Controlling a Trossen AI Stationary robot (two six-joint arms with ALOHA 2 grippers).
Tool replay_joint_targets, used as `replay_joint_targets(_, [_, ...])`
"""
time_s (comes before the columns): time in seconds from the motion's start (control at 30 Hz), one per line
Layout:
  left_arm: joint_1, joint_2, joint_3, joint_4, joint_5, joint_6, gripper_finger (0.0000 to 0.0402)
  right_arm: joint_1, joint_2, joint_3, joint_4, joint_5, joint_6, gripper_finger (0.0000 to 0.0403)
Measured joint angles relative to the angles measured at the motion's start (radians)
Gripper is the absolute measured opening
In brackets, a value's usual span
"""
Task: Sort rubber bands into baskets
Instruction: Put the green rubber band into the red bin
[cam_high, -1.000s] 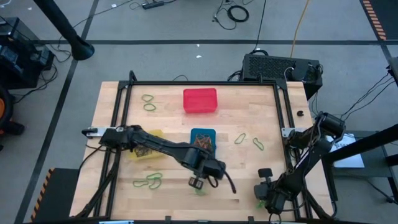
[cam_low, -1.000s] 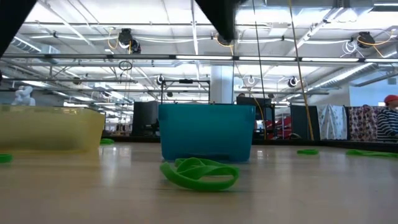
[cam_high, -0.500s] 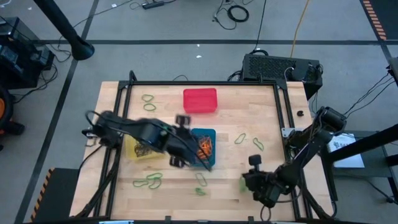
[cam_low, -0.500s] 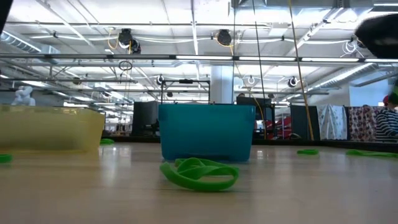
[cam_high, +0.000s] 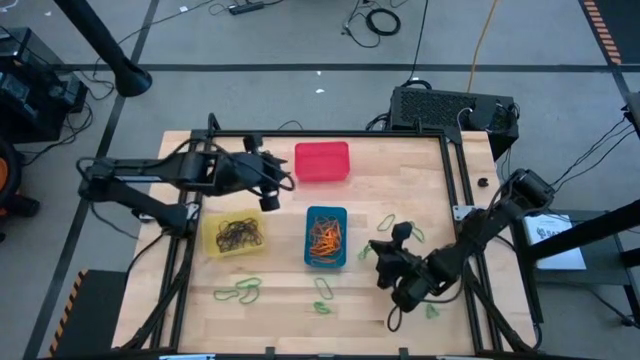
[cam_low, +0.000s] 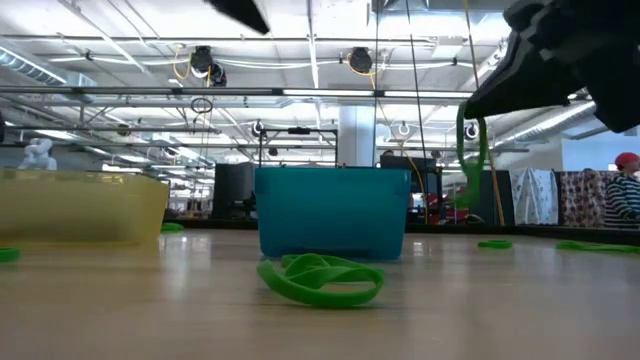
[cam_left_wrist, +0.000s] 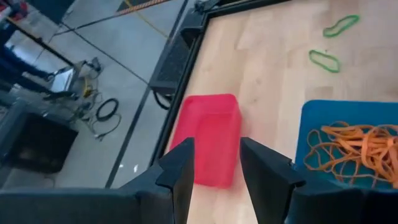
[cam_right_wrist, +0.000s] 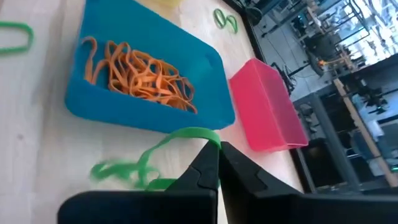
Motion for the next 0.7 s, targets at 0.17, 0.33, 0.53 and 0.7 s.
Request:
replay_joint_targets(0.17, [0.067, -0.099, -0.16, 0.062, 0.031, 0.024, 0.0137, -0.024, -0.001, 0.0, 0.002, -0.038, -0.069, 0.0])
replay_joint_targets(0.33, [0.121, -0.161, -0.274, 0.12, 0.08, 0.078, 0.0137, -0.01, -0.002, 0.0, 0.004, -0.265, -0.06, 0.0])
replay_joint_targets(0.53, [0.221, -0.189, -0.399, 0.304, 0.175, 0.212, 0.0137, 0.058, -0.019, 0.0, -0.006, -0.76, 0.073, 0.0])
replay_joint_targets(0.7, [0.34, -0.181, -0.472, 0.52, 0.322, 0.305, 0.0137, 0.098, -0.065, 0.002, -0.076, -0.902, 0.332, 0.0])
